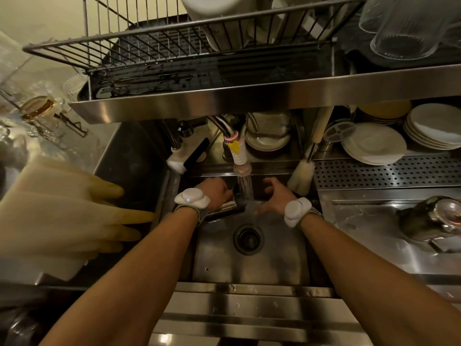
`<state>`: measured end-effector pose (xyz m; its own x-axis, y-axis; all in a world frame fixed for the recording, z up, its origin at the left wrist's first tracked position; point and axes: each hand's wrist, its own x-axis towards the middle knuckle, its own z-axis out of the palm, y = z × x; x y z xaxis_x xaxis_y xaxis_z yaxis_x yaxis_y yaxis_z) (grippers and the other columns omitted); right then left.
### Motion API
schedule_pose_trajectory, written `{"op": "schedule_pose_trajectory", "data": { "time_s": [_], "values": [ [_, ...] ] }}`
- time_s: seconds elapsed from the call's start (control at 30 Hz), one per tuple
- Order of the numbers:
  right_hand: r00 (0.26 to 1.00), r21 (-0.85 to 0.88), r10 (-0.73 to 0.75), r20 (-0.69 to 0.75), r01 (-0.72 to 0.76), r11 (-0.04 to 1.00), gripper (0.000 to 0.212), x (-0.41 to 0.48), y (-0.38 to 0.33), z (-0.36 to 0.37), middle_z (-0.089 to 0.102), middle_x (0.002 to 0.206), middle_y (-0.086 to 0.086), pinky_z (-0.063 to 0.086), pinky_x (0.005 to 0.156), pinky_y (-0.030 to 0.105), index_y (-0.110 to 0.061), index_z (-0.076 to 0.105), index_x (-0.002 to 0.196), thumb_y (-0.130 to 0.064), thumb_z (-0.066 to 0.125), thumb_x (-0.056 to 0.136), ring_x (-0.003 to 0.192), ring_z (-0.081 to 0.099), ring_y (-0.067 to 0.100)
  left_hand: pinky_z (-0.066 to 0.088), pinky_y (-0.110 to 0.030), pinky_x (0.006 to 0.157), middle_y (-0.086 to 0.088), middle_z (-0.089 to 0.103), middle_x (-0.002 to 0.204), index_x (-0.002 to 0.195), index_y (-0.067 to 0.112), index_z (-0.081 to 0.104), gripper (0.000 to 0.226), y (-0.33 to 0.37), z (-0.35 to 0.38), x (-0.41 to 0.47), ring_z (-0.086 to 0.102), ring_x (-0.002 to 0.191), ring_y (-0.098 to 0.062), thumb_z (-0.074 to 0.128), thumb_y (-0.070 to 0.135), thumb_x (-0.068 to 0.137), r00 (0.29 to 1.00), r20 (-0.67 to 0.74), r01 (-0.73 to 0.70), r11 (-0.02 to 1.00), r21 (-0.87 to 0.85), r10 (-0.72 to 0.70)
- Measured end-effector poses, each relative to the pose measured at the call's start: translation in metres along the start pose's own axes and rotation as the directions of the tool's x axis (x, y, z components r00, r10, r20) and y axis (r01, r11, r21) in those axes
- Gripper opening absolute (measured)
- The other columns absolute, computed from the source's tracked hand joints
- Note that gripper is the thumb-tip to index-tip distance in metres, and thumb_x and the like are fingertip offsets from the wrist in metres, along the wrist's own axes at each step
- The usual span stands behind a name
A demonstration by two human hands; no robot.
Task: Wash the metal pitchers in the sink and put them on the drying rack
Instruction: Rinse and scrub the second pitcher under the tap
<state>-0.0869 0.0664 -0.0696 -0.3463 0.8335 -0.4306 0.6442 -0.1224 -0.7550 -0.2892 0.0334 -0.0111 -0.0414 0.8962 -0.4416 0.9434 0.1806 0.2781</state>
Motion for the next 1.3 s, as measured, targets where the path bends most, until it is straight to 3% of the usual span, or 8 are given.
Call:
{"op": "schedule_pose_trajectory", "data": {
  "time_s": [0.17,0.47,0.63,0.97,1.03,1.17,1.3],
  "values": [
    [1.000,-0.025,-0.004,0.001,0.004,1.000,0.102,-0.005,0.005,-0.004,0.047,0.137,0.014,0.044,0.092,0.033,-0.015,0.030,0.142,-0.015,0.088,0.058,0.123,0.050,0.029,0.041,-0.029,0.060,-0.011,0.062,0.076,0.067,0.010,0.061,0.035,0.010,-0.003,-0.003,0.061,0.073,-0.028,0.051,0.034,0.090,1.000,-0.014,-0.005,0.997,0.076,0.006],
    [1.000,-0.028,-0.028,-0.008,0.028,0.999,0.099,-0.007,0.006,-0.009,0.050,0.133,0.014,0.044,0.083,0.027,-0.016,0.033,0.140,-0.015,0.088,0.058,0.117,0.053,0.028,0.041,-0.030,0.065,-0.016,0.068,0.097,0.088,0.005,0.066,0.030,0.021,-0.005,-0.008,0.064,0.090,-0.031,0.054,0.032,0.088,0.996,-0.081,-0.012,0.974,0.228,0.032],
    [1.000,-0.042,-0.009,0.007,0.009,0.999,0.100,-0.006,0.004,-0.010,0.050,0.135,0.012,0.043,0.083,0.027,-0.017,0.033,0.141,-0.014,0.088,0.057,0.119,0.052,0.028,0.041,-0.030,0.062,-0.016,0.068,0.094,0.083,0.006,0.065,0.026,0.026,-0.006,-0.011,0.065,0.085,-0.034,0.055,0.030,0.086,0.991,-0.119,-0.020,0.952,0.305,0.059],
    [1.000,-0.051,-0.009,-0.008,0.009,0.999,0.097,-0.004,0.001,-0.011,0.051,0.134,0.010,0.043,0.081,0.026,-0.019,0.035,0.139,-0.015,0.088,0.058,0.117,0.054,0.026,0.036,-0.031,0.066,-0.016,0.067,0.101,0.094,0.008,0.063,0.025,0.029,-0.009,-0.016,0.064,0.090,-0.035,0.053,0.031,0.088,0.982,-0.162,-0.025,0.911,0.411,0.100],
    [1.000,-0.050,-0.008,-0.004,0.008,0.999,0.096,-0.004,0.001,-0.011,0.051,0.134,0.010,0.043,0.080,0.027,-0.019,0.035,0.139,-0.016,0.088,0.058,0.117,0.054,0.026,0.038,-0.031,0.068,-0.016,0.068,0.101,0.093,0.008,0.064,0.027,0.029,-0.010,-0.015,0.064,0.091,-0.035,0.054,0.032,0.088,0.988,-0.139,-0.012,0.931,0.364,0.067],
    [1.000,-0.037,0.001,0.018,-0.001,0.999,0.098,-0.004,0.004,-0.012,0.051,0.134,0.011,0.043,0.081,0.027,-0.019,0.035,0.139,-0.015,0.088,0.057,0.118,0.053,0.027,0.047,-0.035,0.077,-0.019,0.067,0.106,0.096,0.000,0.066,0.034,0.027,-0.010,-0.011,0.063,0.097,-0.033,0.049,0.029,0.092,0.998,-0.032,0.051,0.993,0.110,-0.048],
    [0.999,-0.002,-0.014,0.045,0.014,1.000,0.110,-0.006,0.007,-0.007,0.048,0.137,0.011,0.046,0.092,0.032,-0.021,0.029,0.142,-0.022,0.091,0.052,0.122,0.050,0.027,0.042,-0.031,0.079,-0.026,0.063,0.114,0.106,-0.010,0.062,0.033,0.021,-0.003,-0.011,0.060,0.101,-0.035,0.043,0.016,0.097,0.993,0.100,0.079,0.975,-0.207,-0.059]
  ]
}}
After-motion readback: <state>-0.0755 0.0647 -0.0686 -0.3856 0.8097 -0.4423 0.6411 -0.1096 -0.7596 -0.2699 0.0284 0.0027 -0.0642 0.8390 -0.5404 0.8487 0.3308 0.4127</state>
